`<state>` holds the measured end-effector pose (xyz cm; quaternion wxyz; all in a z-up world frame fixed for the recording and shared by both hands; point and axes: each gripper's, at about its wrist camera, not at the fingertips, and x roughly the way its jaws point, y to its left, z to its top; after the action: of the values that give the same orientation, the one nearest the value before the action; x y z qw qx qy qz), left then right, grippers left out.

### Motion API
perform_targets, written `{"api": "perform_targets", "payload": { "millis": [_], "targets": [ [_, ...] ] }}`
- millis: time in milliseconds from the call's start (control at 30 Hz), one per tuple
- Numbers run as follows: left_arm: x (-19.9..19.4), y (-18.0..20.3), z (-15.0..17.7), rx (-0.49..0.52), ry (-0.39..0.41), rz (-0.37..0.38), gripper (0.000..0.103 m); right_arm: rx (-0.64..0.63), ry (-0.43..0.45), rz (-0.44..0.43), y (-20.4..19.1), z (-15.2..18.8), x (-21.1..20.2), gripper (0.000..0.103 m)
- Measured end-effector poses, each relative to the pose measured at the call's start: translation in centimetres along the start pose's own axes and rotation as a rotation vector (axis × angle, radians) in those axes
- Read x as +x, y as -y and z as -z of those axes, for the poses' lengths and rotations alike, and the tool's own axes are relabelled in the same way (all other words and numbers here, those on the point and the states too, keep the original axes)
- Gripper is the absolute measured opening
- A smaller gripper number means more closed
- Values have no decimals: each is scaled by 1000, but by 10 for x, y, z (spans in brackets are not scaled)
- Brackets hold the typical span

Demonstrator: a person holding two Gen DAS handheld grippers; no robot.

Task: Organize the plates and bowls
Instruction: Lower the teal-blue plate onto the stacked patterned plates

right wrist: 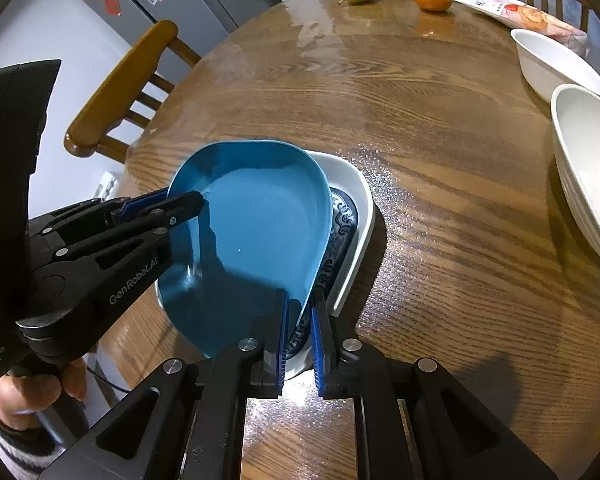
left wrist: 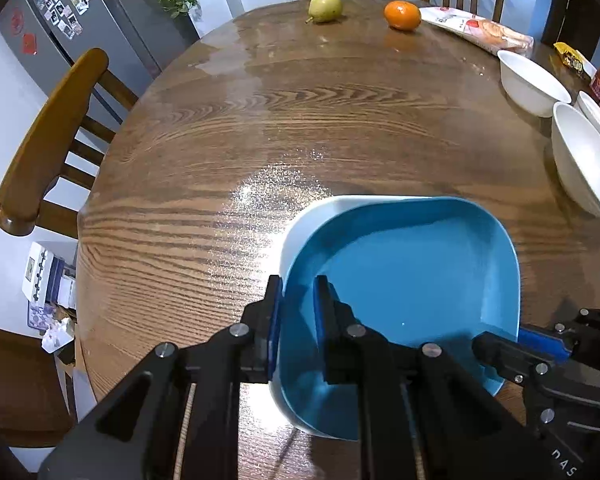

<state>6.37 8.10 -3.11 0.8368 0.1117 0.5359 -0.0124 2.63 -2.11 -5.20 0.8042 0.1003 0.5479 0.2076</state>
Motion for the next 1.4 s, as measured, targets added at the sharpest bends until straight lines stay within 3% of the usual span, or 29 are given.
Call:
{"api": "perform_targets", "payload": {
  "millis": [500, 1300, 1400],
  "targets": [
    [8, 2, -4, 58, -46, -30, 15, -25, -41, 26, -9, -8, 14, 11],
    [1, 7, -5, 42, -29, -30, 17, -12, 10, 40, -1, -9, -6, 12],
    [-2, 7, -6, 32, -16, -35, 25, -7, 15, 37, 1, -10, -9, 12]
  ]
}}
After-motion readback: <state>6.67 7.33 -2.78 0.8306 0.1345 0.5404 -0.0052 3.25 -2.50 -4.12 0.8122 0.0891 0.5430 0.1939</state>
